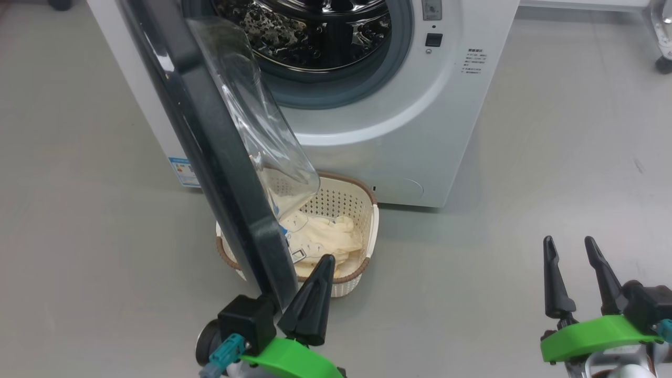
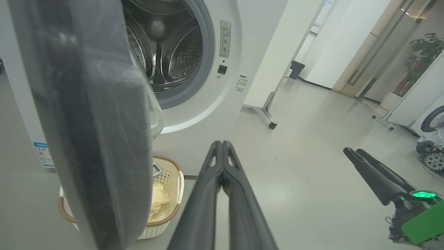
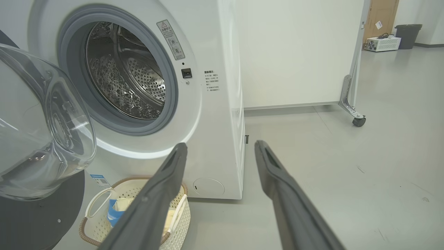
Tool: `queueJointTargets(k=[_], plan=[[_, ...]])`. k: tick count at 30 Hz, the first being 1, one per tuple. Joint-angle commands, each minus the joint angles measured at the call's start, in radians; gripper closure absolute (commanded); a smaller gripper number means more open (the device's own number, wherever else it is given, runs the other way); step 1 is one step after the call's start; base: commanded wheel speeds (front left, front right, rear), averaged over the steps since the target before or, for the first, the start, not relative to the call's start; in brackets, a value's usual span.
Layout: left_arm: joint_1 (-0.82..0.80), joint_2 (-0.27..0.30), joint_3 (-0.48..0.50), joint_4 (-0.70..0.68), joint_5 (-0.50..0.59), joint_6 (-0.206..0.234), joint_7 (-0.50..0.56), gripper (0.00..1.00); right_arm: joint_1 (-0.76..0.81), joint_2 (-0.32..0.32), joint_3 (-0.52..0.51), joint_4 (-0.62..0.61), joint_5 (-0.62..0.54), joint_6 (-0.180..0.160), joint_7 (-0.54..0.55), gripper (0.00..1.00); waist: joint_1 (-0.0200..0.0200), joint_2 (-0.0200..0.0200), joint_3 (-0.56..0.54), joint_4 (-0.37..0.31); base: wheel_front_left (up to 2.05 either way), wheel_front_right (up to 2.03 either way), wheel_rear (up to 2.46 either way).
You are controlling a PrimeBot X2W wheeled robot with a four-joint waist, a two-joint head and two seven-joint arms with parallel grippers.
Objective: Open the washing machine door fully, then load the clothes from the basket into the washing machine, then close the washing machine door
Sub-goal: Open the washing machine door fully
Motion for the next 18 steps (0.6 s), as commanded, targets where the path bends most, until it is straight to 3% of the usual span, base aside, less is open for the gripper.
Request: queueJointTargets(k=[1, 18], plan=[[-0.024, -0.003, 0.024, -0.023, -0.003, 0.010, -0.014, 1.00, -0.038, -0.012, 0.018, -0.034, 0.005, 0.004, -0.010, 0.00, 0.0000, 0.0000, 0.005, 0.006, 0.00, 0.00, 0.00], [-0.039, 0.001, 0.027, 0.013, 0.001, 0.034, -0.036, 1.00, -0.056, -0.012, 0.022, -0.034, 0.003, 0.004, -0.010, 0.00, 0.0000, 0.0000, 0.031, 0.060, 0.00, 0.00, 0.00]])
